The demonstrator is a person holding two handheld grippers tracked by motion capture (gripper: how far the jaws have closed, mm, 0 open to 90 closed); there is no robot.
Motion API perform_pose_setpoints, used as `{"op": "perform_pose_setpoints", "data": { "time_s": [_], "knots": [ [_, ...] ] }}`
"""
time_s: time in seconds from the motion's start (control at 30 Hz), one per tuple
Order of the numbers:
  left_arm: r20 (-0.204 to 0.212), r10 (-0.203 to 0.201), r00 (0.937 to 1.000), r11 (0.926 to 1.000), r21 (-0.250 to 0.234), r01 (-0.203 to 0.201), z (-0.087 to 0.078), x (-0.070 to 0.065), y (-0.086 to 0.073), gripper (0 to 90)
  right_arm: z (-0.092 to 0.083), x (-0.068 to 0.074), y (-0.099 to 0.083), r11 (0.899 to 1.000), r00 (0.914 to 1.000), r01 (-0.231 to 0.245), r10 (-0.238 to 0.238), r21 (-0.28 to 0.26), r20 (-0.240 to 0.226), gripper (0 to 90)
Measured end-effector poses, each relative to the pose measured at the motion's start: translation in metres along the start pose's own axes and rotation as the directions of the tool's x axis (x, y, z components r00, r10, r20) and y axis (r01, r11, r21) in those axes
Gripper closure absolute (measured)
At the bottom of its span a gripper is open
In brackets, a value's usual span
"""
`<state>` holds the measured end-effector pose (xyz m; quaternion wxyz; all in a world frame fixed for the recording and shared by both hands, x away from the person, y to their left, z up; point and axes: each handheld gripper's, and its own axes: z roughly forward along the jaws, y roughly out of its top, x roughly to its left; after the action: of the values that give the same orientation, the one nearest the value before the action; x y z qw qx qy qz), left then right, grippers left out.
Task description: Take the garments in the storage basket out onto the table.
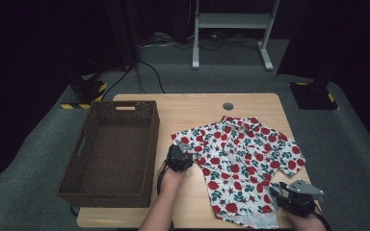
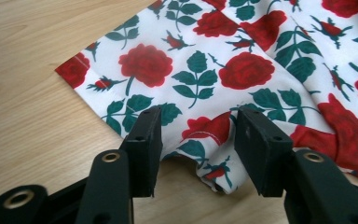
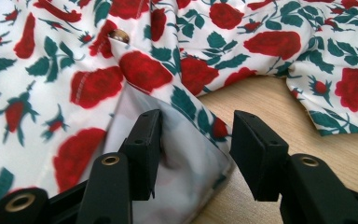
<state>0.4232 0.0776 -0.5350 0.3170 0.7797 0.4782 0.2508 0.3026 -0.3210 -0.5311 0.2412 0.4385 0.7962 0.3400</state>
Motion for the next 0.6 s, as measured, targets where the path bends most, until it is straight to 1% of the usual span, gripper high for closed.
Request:
{"op": "perform_pose_setpoints", "data": {
  "time_s": [0.07,0.1,0.17,0.23,0.3,0.4,0.47,0.5,0.57,0.6],
  "knots": [
    [-0.008,0.019,0.9998,0.9998,0.003,-0.019,-0.003,0.000,0.001,51.3,0.000,0.000,0.000,1.000,1.0000,0.000,0.000,-0.001,-0.001,52.8],
    [-0.008,0.018,0.9998,0.9998,-0.004,-0.018,-0.005,-0.001,0.001,51.2,0.000,0.001,0.000,1.000,1.0000,0.001,-0.001,-0.001,0.000,52.8],
    [0.000,0.008,1.0000,0.9995,-0.032,-0.008,-0.012,-0.004,0.003,50.9,-0.001,0.001,0.000,1.000,1.0000,0.003,-0.003,-0.004,-0.001,52.8],
    [0.018,0.009,0.9998,0.9977,-0.067,-0.007,-0.020,-0.010,0.005,50.1,-0.001,0.002,0.000,1.000,1.0000,0.006,-0.006,-0.007,0.000,52.8],
    [0.050,0.007,0.9987,0.9945,-0.104,-0.002,-0.029,-0.021,0.007,49.9,-0.002,0.003,0.001,1.000,1.0000,0.007,-0.007,-0.008,0.001,52.8],
    [0.107,0.037,0.9936,0.9899,-0.140,-0.021,-0.035,-0.046,0.005,49.7,-0.002,0.004,0.001,1.000,0.9999,0.013,-0.013,-0.006,-0.001,52.9],
    [0.129,0.093,0.9872,0.9872,-0.141,-0.075,-0.034,-0.064,0.001,49.8,-0.001,0.004,0.000,1.000,0.9999,0.012,-0.012,-0.004,-0.002,52.9],
    [0.135,0.112,0.9845,0.9858,-0.139,-0.093,-0.033,-0.072,-0.001,49.8,-0.001,0.004,0.000,1.000,0.9999,0.013,-0.013,-0.004,-0.002,52.9],
    [0.150,0.128,0.9804,0.9852,-0.133,-0.108,-0.028,-0.082,-0.002,49.8,-0.001,0.004,-0.001,1.000,0.9999,0.012,-0.012,-0.003,-0.003,52.8],
    [0.149,0.134,0.9796,0.9853,-0.126,-0.116,-0.025,-0.085,-0.003,49.8,-0.001,0.004,-0.001,1.000,0.9999,0.010,-0.010,-0.003,-0.003,52.9]
  ]
}}
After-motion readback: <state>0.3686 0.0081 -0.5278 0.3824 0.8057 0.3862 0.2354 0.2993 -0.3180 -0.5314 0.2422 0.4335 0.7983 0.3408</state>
